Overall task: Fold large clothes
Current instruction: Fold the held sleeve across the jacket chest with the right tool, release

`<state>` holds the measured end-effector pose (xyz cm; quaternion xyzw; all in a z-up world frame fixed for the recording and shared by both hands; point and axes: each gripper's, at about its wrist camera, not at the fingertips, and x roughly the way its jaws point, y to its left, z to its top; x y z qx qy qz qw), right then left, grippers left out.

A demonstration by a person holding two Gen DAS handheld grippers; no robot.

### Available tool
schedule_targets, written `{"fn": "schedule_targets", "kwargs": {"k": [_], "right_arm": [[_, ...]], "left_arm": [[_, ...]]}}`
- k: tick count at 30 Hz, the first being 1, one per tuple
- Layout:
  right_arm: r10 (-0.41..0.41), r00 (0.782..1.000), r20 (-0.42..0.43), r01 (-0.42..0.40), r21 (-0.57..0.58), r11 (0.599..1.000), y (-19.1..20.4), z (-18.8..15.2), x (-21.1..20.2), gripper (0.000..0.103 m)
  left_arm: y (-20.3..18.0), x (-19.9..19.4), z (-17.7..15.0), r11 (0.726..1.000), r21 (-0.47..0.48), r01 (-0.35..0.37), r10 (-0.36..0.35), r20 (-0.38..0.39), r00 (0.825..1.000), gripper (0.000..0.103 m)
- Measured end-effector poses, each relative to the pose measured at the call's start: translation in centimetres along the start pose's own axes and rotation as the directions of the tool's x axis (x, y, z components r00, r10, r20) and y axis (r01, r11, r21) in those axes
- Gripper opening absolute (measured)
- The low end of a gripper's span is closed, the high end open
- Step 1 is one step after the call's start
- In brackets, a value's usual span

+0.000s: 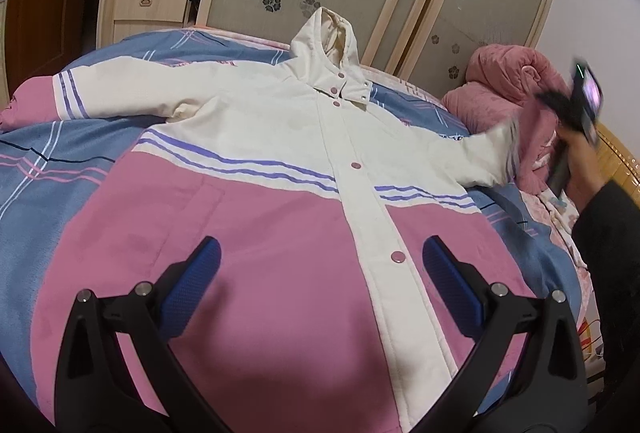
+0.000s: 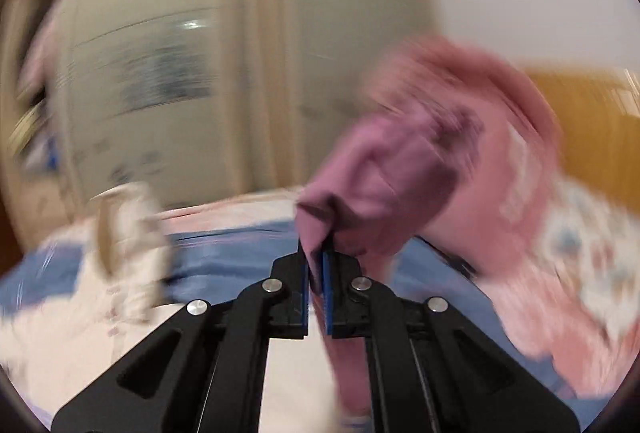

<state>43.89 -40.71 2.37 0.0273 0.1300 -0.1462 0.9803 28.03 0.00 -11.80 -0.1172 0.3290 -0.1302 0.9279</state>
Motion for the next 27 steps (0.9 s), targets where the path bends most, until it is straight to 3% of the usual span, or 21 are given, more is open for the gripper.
{"fn": "schedule_targets", "kwargs": {"k": [1,4,6,8,9,10,11,12,13,15,19,22,27], "right_arm": [[0.056,0.998,-0.007,-0.056,-0.074,0.996,4.8,-0.2,-0.2,0.005],[0.147,0.987,-0.063,-0.157,-0.207,0.966,14.0,-3.0,0.5,0.006],[0.192,0.968,-0.159,-0.231,-0.281,0.932,20.0,-6.8,1.6,0.007],[0.214,0.935,-0.282,-0.298,-0.302,0.906,24.1,-11.1,3.2,0.018],[0.216,0.911,-0.351,-0.329,-0.305,0.894,25.5,-13.2,3.9,0.036],[0.219,0.856,-0.468,-0.384,-0.292,0.876,26.8,-15.9,4.9,0.065],[0.204,0.826,-0.525,-0.393,-0.278,0.876,27.4,-17.2,5.2,0.075],[0.177,0.817,-0.548,-0.384,-0.289,0.877,27.8,-18.2,4.7,0.079],[0.173,0.824,-0.54,-0.384,-0.306,0.871,27.9,-18.4,3.9,0.079],[0.258,0.848,-0.463,-0.417,-0.281,0.865,26.2,-17.3,-0.2,0.082],[0.365,0.874,-0.322,-0.425,-0.139,0.895,19.5,-14.5,-9.5,0.102],[0.35,0.908,-0.23,-0.364,-0.019,0.931,12.5,-13.4,-18.3,0.102],[0.239,0.944,-0.227,-0.24,0.024,0.97,6.8,-14.4,-28.6,0.102]], "left_arm": [[0.0,-0.1,0.0,1.0,0.005,-0.007,0.007,0.003,1.0,0.101],[0.4,-0.4,0.2,1.0,-0.01,-0.007,0.007,0.005,1.0,0.101],[0.7,-0.9,0.4,1.0,-0.012,-0.016,0.017,0.019,1.0,0.101],[1.0,-1.3,0.4,1.0,-0.016,-0.027,0.028,0.04,0.999,0.101],[1.2,-1.5,0.5,0.999,-0.019,-0.04,0.041,0.046,0.998,0.101],[1.5,-1.5,0.6,0.998,-0.026,-0.053,0.055,0.042,0.998,0.101],[1.8,-1.5,0.7,0.998,-0.033,-0.057,0.058,0.037,0.998,0.101],[2.0,-1.5,0.8,0.997,-0.041,-0.061,0.063,0.032,0.998,0.101],[2.3,-1.7,1.0,0.996,-0.051,-0.074,0.076,0.032,0.997,0.101],[2.4,-2.3,1.2,0.994,-0.052,-0.094,0.096,0.05,0.994,0.101],[2.1,-3.8,1.5,0.989,-0.024,-0.145,0.147,0.1,0.984,0.101],[1.5,-4.9,1.6,0.98,0.002,-0.201,0.199,0.12,0.973,0.101],[-0.1,-7.4,1.1,0.963,0.061,-0.262,0.252,0.139,0.958,0.101]]}}
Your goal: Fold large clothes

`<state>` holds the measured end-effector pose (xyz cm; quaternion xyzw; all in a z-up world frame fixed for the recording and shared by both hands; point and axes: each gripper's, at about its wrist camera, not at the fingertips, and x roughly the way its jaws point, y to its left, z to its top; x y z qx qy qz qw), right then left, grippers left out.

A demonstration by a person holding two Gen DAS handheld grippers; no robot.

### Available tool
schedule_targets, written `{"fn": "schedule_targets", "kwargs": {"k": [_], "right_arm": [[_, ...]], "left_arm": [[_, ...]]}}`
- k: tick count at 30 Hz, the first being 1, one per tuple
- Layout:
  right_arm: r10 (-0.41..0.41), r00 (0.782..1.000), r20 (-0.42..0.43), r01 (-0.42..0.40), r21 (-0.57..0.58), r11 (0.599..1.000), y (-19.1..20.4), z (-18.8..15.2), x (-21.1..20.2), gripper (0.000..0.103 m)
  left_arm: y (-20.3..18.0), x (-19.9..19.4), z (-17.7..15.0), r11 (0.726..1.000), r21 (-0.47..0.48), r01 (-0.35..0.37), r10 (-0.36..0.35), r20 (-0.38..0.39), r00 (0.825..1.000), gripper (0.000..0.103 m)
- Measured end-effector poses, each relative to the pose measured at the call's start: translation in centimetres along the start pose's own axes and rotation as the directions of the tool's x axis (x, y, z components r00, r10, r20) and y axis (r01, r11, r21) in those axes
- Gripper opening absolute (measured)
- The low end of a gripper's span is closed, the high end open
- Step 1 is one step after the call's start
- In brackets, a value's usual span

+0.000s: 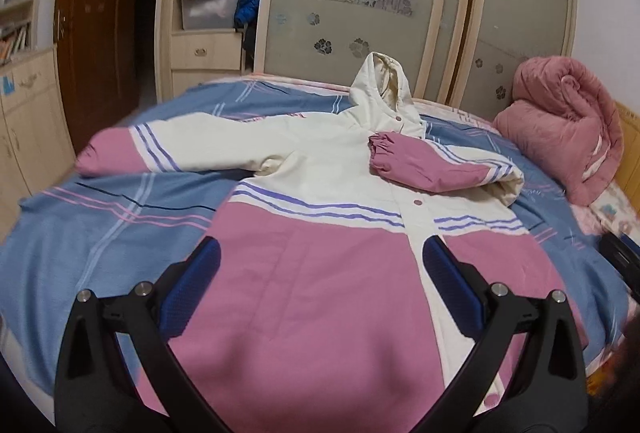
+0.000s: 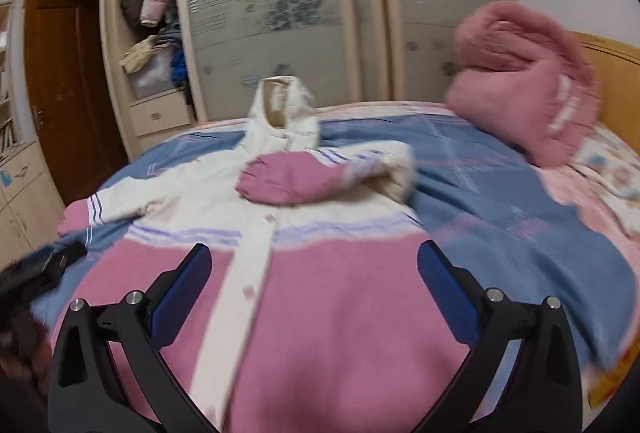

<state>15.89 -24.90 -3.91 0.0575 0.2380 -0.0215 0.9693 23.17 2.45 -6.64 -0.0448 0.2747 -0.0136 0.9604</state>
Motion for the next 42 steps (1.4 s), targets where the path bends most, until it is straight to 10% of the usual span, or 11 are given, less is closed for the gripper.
{"fn": "schedule_targets", "kwargs": {"k": [8,21,42], "right_arm": [[-0.037,0.998,-0.052,0.033,-0.092,0.995,0.5,-4.4,-6.0,0.102],[-0.024,0.999,-0.022,0.023,-0.071,0.997,0.0,-6.3,-7.6,0.102],[0.073,0.988,0.137,-0.044,-0.207,0.977,2.8,-7.7,-6.6,0.102]], "left_arm": [[-0.4,-4.2,-2.8,0.992,0.127,0.0,-0.007,0.056,0.998,0.101],[5.5,-5.9,-9.4,0.997,-0.002,-0.071,0.071,0.007,0.997,0.101],[3.0,-5.7,-11.1,0.997,-0.008,-0.073,0.073,0.058,0.996,0.101]]}}
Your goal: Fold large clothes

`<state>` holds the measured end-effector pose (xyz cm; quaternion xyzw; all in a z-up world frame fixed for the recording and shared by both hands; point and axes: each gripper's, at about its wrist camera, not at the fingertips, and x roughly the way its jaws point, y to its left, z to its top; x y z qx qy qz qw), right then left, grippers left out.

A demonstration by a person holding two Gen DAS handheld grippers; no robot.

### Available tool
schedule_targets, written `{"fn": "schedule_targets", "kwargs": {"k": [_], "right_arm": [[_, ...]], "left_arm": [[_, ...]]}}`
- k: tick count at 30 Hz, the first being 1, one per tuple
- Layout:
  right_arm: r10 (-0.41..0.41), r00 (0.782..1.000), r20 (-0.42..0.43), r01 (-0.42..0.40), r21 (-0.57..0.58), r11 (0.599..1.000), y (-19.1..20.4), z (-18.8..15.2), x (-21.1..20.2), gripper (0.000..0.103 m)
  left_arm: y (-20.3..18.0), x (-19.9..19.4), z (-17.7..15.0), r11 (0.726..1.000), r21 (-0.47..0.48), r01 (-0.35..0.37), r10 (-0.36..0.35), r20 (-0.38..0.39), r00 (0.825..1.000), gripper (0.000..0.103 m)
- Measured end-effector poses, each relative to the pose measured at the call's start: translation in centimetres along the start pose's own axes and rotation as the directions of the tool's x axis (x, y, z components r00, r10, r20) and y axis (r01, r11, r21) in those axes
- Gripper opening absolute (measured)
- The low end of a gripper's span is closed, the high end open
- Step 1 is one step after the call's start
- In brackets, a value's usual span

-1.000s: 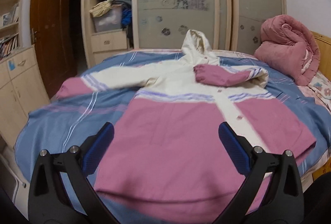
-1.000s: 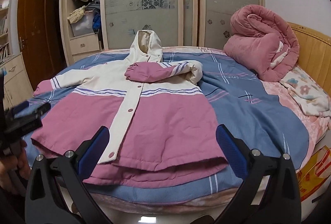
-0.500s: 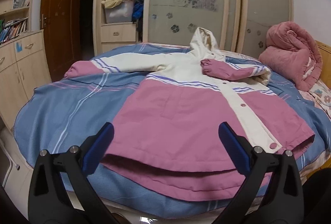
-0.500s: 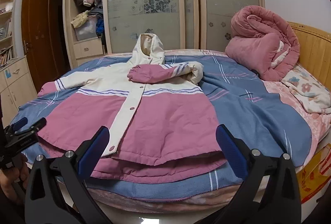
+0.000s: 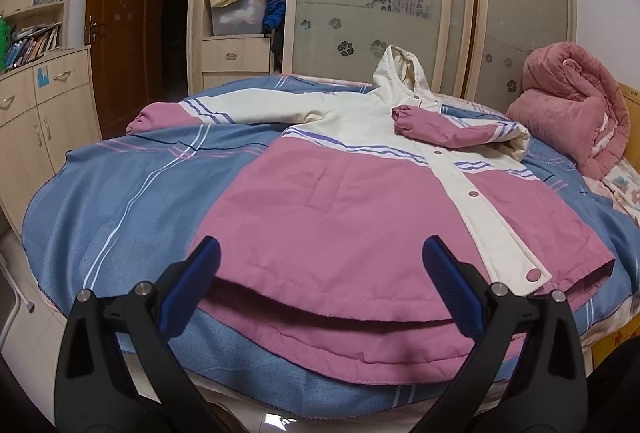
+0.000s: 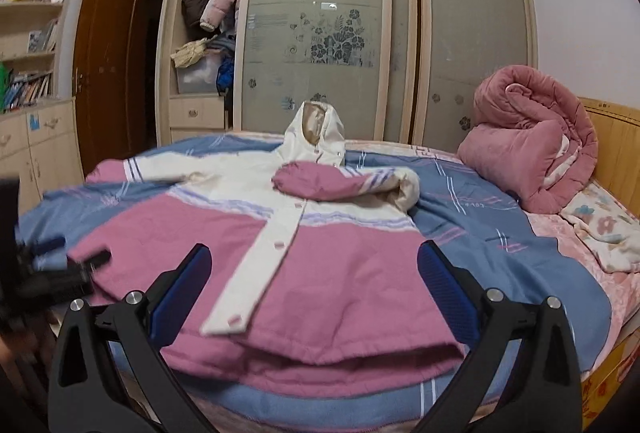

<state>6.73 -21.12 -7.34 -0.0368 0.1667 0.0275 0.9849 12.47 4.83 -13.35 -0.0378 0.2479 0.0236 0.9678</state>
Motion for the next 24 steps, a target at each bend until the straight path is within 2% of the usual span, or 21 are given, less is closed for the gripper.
{"fn": "schedule_targets", "kwargs": {"k": [5,8,17,24], "right_arm": [[0.042,0.998,-0.046,-0.042,-0.008,0.999,-0.4,-1.9,0.7,0.102],[0.045,0.999,-0.001,-0.045,-0.011,0.999,-0.4,-1.7,0.2,0.102],[0.112,0.994,0.012,-0.112,0.055,0.992,-1.0,-0.7,0.3,0.102],[0.139,0.99,0.016,-0.14,0.049,0.989,-0.6,-0.4,0.2,0.102]], "left_arm": [[-0.8,0.2,0.2,1.0,0.022,-0.006,0.005,0.009,1.0,0.101],[-1.8,0.3,0.7,0.997,0.066,-0.04,0.04,0.0,0.999,0.101],[-5.3,0.4,1.6,0.986,0.163,-0.047,0.061,-0.087,0.994,0.101],[-5.2,1.6,3.1,0.994,0.106,-0.025,0.038,-0.122,0.992,0.101]]}}
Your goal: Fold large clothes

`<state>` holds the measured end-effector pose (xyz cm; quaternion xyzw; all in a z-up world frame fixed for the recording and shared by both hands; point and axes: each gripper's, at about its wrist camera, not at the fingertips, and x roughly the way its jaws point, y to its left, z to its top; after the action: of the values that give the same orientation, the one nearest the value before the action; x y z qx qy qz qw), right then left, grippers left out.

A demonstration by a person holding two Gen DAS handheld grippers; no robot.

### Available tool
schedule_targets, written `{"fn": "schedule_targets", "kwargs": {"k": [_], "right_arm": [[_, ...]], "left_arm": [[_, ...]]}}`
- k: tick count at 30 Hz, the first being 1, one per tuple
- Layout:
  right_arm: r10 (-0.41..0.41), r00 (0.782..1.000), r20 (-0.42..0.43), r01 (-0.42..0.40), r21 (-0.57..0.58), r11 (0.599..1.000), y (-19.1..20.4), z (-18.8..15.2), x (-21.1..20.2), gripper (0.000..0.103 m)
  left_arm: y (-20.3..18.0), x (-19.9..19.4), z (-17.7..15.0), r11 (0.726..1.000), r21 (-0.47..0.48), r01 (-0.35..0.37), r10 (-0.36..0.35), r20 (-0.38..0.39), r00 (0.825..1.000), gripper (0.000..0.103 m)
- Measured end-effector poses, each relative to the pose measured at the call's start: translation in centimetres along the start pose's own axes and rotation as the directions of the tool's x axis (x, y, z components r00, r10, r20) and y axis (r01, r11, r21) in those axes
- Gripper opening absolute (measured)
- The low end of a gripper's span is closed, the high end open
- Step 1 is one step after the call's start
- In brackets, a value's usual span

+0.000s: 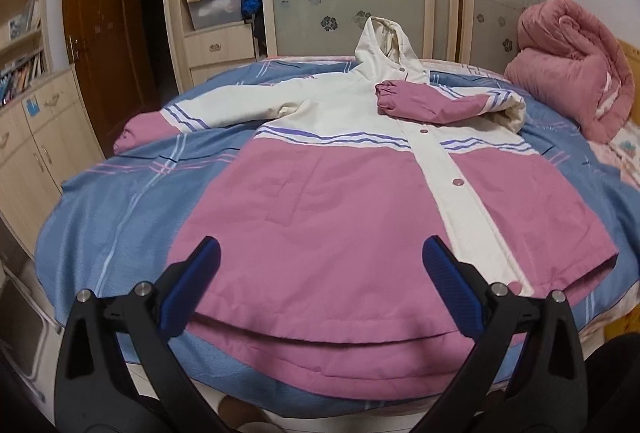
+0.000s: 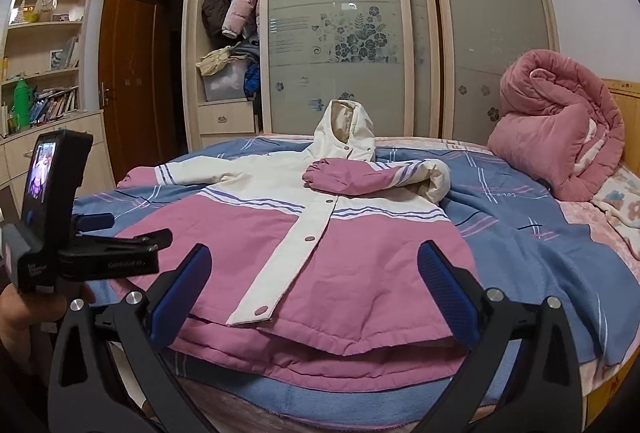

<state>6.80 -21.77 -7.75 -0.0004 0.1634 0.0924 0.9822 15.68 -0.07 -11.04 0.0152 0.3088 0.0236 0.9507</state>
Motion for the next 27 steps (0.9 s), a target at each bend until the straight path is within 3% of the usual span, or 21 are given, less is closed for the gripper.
{"fn": "schedule_targets", "kwargs": {"k": [7,13,17,21,27], "right_arm": [[0.006,1.0,-0.024,-0.005,0.015,1.0,-0.7,-0.4,0.2,0.102],[0.013,0.999,-0.048,-0.01,0.057,0.998,-1.9,-0.7,0.8,0.102],[0.023,0.997,-0.067,-0.019,0.07,0.997,-2.3,-1.0,1.3,0.102],[0.029,0.996,-0.083,-0.022,0.079,0.997,-2.7,-1.1,1.9,0.102],[0.04,0.992,-0.12,-0.026,0.113,0.993,-3.8,-1.3,3.3,0.102]], "left_arm": [[-0.5,1.0,0.2,1.0,-0.026,0.013,-0.014,-0.021,1.0,0.101],[-2.5,4.9,5.2,0.987,-0.068,0.143,-0.151,-0.123,0.981,0.101],[-6.2,10.1,10.5,0.978,0.007,0.209,-0.203,-0.192,0.96,0.101],[-10.1,16.5,16.1,0.974,0.113,0.197,-0.171,-0.211,0.963,0.101],[-13.5,28.1,22.5,0.973,0.158,0.17,-0.117,-0.302,0.946,0.101]]}}
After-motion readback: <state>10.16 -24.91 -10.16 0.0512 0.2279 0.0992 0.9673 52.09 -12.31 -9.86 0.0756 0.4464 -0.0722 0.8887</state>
